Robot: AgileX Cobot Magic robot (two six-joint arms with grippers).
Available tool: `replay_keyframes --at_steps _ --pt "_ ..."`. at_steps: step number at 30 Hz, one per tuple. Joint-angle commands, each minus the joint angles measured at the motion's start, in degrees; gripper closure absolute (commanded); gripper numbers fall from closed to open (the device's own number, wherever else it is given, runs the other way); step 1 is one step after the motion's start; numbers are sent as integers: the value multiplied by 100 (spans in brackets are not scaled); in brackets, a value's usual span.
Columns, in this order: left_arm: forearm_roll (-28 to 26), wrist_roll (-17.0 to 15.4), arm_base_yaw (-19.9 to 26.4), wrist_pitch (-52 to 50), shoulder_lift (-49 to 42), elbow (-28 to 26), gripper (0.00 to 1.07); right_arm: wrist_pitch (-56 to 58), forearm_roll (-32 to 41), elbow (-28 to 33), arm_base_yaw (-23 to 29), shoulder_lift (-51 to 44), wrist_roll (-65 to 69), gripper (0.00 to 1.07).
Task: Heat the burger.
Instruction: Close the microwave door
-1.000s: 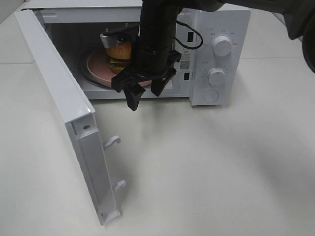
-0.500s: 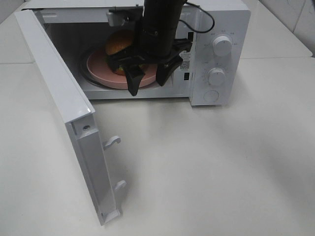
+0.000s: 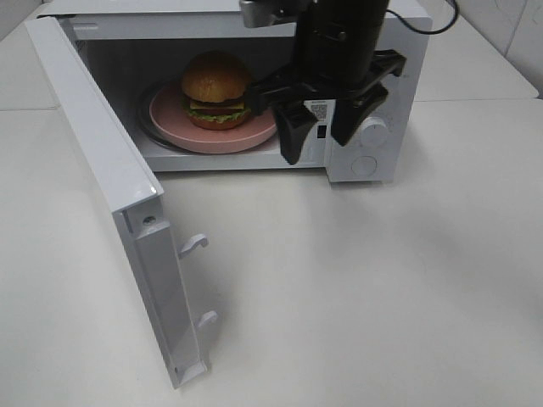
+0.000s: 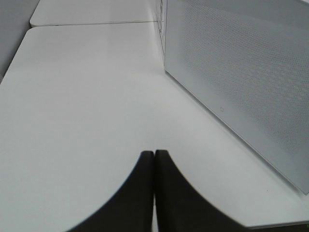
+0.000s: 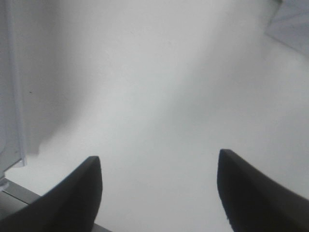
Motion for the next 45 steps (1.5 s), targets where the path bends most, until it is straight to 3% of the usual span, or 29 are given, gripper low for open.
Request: replay_keyframes --at_steps 1,8,14,19,30,34,37,39,45 --pt "-40 6 6 -74 -120 17 106 -57 -80 521 -390 -487 120 43" --pt "-40 6 6 -74 -120 17 106 -252 -86 1324 -1026 -1238 138 43" --pt "-40 6 6 -74 -120 17 106 -458 -86 2320 -2017 -2257 155 43" --pt "-40 6 6 -74 -120 17 106 -510 -86 2945 -2510 -3042 160 43" --pt "-40 6 6 -74 -120 17 106 -510 -206 4194 -2532 -4698 458 43" --pt "-40 6 6 -74 -120 17 106 -527 -327 5248 -2532 -5987 458 43" --pt "-40 6 6 -74 -120 17 106 -533 -344 5432 -2532 -6222 458 43" --pt "-40 6 6 -74 -120 17 106 -630 -344 5901 -2532 -6870 413 43" --pt "-40 6 6 -74 -120 17 106 -837 -344 6474 -2532 -8125 264 43"
